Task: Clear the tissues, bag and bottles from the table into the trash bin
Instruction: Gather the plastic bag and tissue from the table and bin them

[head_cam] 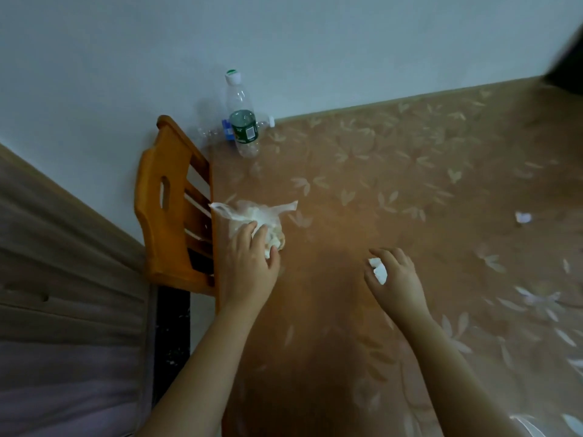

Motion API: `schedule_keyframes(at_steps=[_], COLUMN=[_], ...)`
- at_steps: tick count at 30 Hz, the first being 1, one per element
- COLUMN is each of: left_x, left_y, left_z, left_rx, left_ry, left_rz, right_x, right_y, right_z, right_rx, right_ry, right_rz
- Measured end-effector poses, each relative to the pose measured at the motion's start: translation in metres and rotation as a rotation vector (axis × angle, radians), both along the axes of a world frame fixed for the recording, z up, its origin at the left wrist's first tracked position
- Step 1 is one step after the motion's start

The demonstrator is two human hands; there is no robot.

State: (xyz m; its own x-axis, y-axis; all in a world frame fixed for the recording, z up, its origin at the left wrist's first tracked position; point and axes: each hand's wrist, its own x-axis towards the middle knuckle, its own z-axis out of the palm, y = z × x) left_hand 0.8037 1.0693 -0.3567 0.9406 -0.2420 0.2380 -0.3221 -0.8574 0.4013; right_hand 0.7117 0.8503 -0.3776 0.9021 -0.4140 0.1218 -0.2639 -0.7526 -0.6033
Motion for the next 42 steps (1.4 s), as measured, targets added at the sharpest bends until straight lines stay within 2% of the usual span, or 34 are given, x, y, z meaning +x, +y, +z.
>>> schedule_keyframes(at_steps=[7,12,19,26,31,42], left_x=[0.038,0.051,0.064,0.070,0.065,0.021], left_y=[-0.006,-0.013,-0.017,-0.016,-0.015,-0.027], left_z=[-0.019,-0.032,-0.050,-0.056,-0.059,-0.046], left_rx=[0.096,0.156,0.188,0.228,0.125,-0.350], left_ry=[-0.008,-0.001,0.106,0.117,0.205,0.398], left_rz=[-0.004,0.007,0.021,0.069,0.094,0.113], right_x=[0.004,0.002,0.005,0.003,0.000,-0.015], right_y=[-0.018,-0.017,-0.021,-0.025,-0.021,-0.013], right_z=[-0.036,-0.052,-0.062,-0.069,-0.073,-0.072], right_rx=[0.164,0.219,0.146,0.104,0.061,0.184], right_ry=[0.065,0.098,0.063,0.055,0.054,0.009], right_rz=[-0.158,-0.171,-0.195,-0.185,-0.229,-0.195])
